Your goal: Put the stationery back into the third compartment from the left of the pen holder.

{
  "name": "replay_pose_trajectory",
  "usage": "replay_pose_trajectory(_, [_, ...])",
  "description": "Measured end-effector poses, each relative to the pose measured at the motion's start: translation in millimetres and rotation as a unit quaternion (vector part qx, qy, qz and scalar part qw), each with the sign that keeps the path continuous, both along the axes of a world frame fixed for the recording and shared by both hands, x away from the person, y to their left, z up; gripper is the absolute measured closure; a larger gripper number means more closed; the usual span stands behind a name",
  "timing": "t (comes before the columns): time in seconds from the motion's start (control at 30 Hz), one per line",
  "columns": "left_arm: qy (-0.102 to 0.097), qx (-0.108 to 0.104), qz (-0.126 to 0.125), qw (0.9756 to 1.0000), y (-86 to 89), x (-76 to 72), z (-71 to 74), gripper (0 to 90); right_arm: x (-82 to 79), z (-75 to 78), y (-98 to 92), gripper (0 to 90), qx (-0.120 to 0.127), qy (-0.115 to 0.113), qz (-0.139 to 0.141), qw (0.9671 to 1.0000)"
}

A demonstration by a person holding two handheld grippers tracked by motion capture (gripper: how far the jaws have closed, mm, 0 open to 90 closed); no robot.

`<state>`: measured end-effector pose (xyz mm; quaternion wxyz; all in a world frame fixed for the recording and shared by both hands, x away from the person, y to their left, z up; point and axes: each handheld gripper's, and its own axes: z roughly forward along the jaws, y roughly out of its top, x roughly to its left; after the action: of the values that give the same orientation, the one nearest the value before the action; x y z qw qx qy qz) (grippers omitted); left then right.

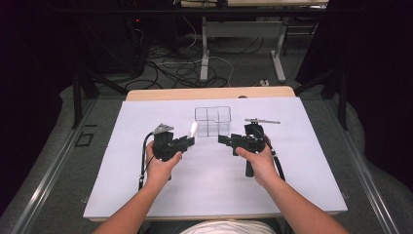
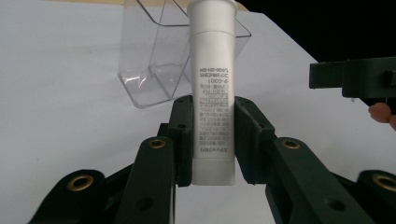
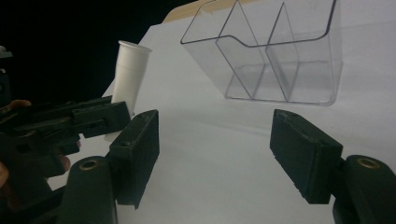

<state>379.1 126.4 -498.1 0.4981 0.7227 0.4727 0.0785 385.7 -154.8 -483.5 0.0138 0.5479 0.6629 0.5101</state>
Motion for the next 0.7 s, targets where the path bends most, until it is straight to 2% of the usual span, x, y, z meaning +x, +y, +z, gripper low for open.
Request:
replay_pose_trajectory(0.13, [-0.001, 0.008, -0.006, 1.0000, -5.7, -1.4, -2.4, 71.0, -4.0, -4.2, 5.0, 34.5, 0.001, -0.003, -0.002, 1.0000])
replay_pose_trajectory(0.2, [-0.003, 0.009, -0.011, 0.9999, -8.4, -3.1, -3.4, 71.0, -4.5, -8.3, 7.0, 34.9, 0.005, 0.003, 0.000, 1.0000])
replay_pose_trajectory(0.33, [-0.004, 0.013, -0.017, 0.9998, -14.8, -5.8, -6.9, 71.0, -4.7, -13.0, 6.7, 36.2, 0.020, 0.024, 0.000, 0.9995])
replay_pose_trajectory(0.4, [-0.002, 0.018, -0.023, 0.9996, -17.7, -6.3, -9.2, 71.0, -4.5, -14.6, 6.1, 36.4, 0.036, 0.034, 0.001, 0.9988])
replay_pose_trajectory(0.5, [0.006, 0.017, -0.029, 0.9994, -24.2, -8.3, -12.8, 71.0, -4.1, -17.3, 5.2, 37.0, 0.050, 0.050, -0.004, 0.9975])
replay_pose_trajectory(0.53, [0.004, 0.026, -0.035, 0.9991, -25.5, -8.7, -13.5, 71.0, -4.0, -18.2, 5.4, 37.5, 0.056, 0.054, -0.006, 0.9969])
replay_pose_trajectory(0.7, [0.007, 0.029, -0.049, 0.9983, -36.9, -12.7, -17.5, 71.0, -3.2, -23.5, 5.1, 38.6, 0.068, 0.063, -0.009, 0.9956])
